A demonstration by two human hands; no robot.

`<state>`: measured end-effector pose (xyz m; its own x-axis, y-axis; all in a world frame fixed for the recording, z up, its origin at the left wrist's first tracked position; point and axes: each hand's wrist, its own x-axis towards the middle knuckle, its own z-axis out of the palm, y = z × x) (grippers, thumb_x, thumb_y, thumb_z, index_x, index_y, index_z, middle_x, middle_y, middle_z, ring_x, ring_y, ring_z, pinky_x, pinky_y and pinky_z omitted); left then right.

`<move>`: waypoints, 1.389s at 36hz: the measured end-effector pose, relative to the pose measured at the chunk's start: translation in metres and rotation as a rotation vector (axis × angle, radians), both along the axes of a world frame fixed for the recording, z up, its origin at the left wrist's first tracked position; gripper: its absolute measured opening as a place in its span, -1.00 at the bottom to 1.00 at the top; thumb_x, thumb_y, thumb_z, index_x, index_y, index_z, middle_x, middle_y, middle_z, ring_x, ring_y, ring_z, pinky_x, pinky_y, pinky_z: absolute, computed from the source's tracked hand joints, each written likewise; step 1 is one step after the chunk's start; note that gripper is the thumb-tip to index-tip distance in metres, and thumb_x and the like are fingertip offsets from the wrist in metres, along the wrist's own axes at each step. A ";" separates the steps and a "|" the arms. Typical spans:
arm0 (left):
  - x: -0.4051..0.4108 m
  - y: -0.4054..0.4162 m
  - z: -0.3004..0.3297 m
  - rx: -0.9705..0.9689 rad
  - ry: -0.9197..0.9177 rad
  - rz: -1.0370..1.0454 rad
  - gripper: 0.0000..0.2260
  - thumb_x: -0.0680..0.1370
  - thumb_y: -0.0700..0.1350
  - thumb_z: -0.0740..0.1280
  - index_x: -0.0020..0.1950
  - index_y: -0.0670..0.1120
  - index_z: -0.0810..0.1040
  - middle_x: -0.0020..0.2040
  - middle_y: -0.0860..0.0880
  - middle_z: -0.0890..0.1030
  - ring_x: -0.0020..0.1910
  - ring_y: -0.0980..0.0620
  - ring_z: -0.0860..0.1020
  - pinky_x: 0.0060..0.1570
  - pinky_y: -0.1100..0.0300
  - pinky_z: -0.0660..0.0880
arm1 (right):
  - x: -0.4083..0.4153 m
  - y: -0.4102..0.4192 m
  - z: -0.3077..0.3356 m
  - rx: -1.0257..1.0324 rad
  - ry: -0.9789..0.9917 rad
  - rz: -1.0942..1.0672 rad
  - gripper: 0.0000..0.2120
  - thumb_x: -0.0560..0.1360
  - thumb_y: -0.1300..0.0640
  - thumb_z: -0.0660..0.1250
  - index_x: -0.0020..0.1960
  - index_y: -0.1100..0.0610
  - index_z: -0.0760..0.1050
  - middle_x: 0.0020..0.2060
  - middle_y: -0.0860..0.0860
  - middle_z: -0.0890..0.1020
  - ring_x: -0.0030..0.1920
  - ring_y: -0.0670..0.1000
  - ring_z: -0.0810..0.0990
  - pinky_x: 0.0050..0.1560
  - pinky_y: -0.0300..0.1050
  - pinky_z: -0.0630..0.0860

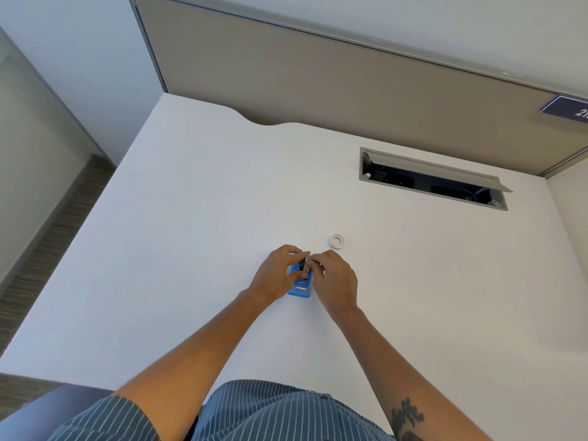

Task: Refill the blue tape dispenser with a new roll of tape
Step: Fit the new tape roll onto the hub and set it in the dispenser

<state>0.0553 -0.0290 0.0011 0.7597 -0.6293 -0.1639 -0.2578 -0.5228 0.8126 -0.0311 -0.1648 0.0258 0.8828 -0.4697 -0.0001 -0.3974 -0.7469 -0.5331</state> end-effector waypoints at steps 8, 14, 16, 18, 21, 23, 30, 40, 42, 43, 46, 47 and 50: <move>0.000 0.000 -0.002 0.008 -0.013 0.002 -0.59 0.57 -0.07 0.48 0.41 -0.01 0.59 0.31 0.02 0.56 0.27 0.04 0.53 0.27 0.21 0.48 | 0.002 -0.002 -0.001 0.017 0.009 0.004 -0.82 0.65 0.16 0.31 0.02 0.04 0.70 -0.12 -0.05 0.67 -0.17 0.01 0.61 -0.26 -0.29 0.35; 0.001 0.000 -0.004 -0.001 -0.004 0.005 -0.61 0.56 -0.07 0.49 0.39 -0.02 0.60 0.29 0.03 0.57 0.24 0.04 0.55 0.28 0.12 0.54 | -0.006 -0.010 -0.005 0.075 -0.012 0.083 -0.84 0.58 0.16 0.41 0.10 -0.04 0.67 -0.04 -0.15 0.64 -0.12 -0.11 0.65 -0.19 -0.19 0.54; 0.001 0.000 -0.004 -0.002 -0.002 0.006 -0.62 0.56 -0.07 0.49 0.38 -0.02 0.61 0.28 0.04 0.57 0.24 0.04 0.55 0.27 0.13 0.54 | -0.007 -0.012 -0.006 0.097 0.004 0.106 -0.80 0.56 0.15 0.43 0.13 -0.08 0.66 -0.02 -0.16 0.63 -0.10 -0.13 0.67 -0.17 -0.17 0.58; 0.002 -0.001 -0.005 -0.004 0.003 0.006 -0.62 0.56 -0.07 0.49 0.38 -0.01 0.61 0.27 0.05 0.57 0.24 0.04 0.55 0.27 0.13 0.54 | -0.006 -0.013 -0.007 0.103 0.005 0.105 -0.81 0.55 0.14 0.44 0.12 -0.08 0.66 -0.03 -0.16 0.63 -0.10 -0.12 0.67 -0.16 -0.16 0.59; 0.002 -0.001 -0.005 -0.009 0.010 0.011 -0.63 0.56 -0.06 0.49 0.37 -0.01 0.61 0.26 0.06 0.57 0.23 0.05 0.55 0.26 0.15 0.53 | -0.003 -0.013 -0.006 0.097 0.006 0.091 -0.84 0.56 0.14 0.44 0.10 -0.06 0.68 -0.05 -0.14 0.64 -0.12 -0.08 0.65 -0.16 -0.13 0.58; 0.003 -0.001 -0.005 -0.004 0.003 0.006 -0.62 0.56 -0.06 0.49 0.38 -0.01 0.61 0.27 0.05 0.57 0.24 0.05 0.55 0.27 0.15 0.52 | -0.003 -0.012 -0.007 0.081 0.009 0.084 -0.84 0.57 0.15 0.42 0.10 -0.05 0.70 -0.06 -0.13 0.65 -0.12 -0.07 0.64 -0.17 -0.15 0.55; 0.003 -0.002 -0.005 0.005 0.008 0.000 -0.61 0.56 -0.04 0.49 0.38 -0.01 0.60 0.29 0.01 0.57 0.25 0.01 0.54 0.28 0.09 0.53 | -0.001 -0.012 -0.006 0.017 -0.021 0.069 -0.84 0.63 0.16 0.37 0.09 0.03 0.73 -0.09 -0.05 0.70 -0.14 0.01 0.65 -0.17 -0.06 0.57; 0.002 -0.002 -0.006 0.024 0.002 0.000 -0.60 0.56 -0.04 0.49 0.40 0.01 0.59 0.30 0.02 0.56 0.24 0.03 0.54 0.22 0.22 0.47 | 0.001 -0.011 -0.007 -0.013 0.032 0.047 -0.81 0.65 0.13 0.32 0.07 -0.02 0.71 -0.09 -0.09 0.68 -0.14 0.00 0.64 -0.21 -0.15 0.50; 0.002 -0.002 -0.006 0.026 0.003 0.004 -0.61 0.56 -0.04 0.49 0.39 0.01 0.60 0.29 0.02 0.56 0.23 0.03 0.54 0.22 0.22 0.48 | 0.002 -0.010 -0.007 -0.012 0.041 0.040 -0.81 0.65 0.13 0.31 0.06 -0.02 0.71 -0.09 -0.08 0.68 -0.14 0.01 0.64 -0.20 -0.12 0.51; 0.002 -0.002 -0.006 0.025 0.002 0.005 -0.61 0.56 -0.05 0.49 0.38 0.01 0.60 0.28 0.02 0.56 0.22 0.03 0.54 0.21 0.21 0.49 | 0.003 -0.010 -0.007 -0.014 0.047 0.034 -0.81 0.65 0.13 0.31 0.05 -0.02 0.70 -0.09 -0.08 0.69 -0.14 0.02 0.64 -0.19 -0.12 0.51; 0.001 -0.002 -0.007 0.026 -0.008 0.003 -0.62 0.55 -0.05 0.50 0.37 0.01 0.61 0.27 0.03 0.56 0.21 0.04 0.54 0.20 0.23 0.48 | 0.005 -0.009 -0.007 -0.013 0.060 0.004 -0.83 0.64 0.11 0.30 0.00 -0.03 0.68 -0.09 -0.09 0.69 -0.14 0.02 0.64 -0.22 -0.14 0.43; 0.001 -0.002 -0.007 0.030 -0.015 0.001 -0.63 0.55 -0.05 0.50 0.36 0.02 0.62 0.27 0.04 0.56 0.21 0.05 0.53 0.19 0.24 0.47 | 0.006 -0.009 -0.007 -0.010 0.065 -0.003 -0.83 0.64 0.10 0.30 -0.01 -0.03 0.67 -0.08 -0.10 0.69 -0.14 0.02 0.64 -0.22 -0.15 0.40; 0.001 -0.001 -0.007 0.037 -0.025 -0.009 -0.65 0.56 -0.05 0.49 0.35 0.03 0.63 0.28 0.05 0.55 0.22 0.07 0.50 0.21 0.23 0.46 | 0.007 -0.009 -0.008 0.002 0.074 -0.005 -0.83 0.64 0.09 0.30 0.01 -0.02 0.67 -0.06 -0.10 0.69 -0.12 0.01 0.64 -0.18 -0.16 0.39</move>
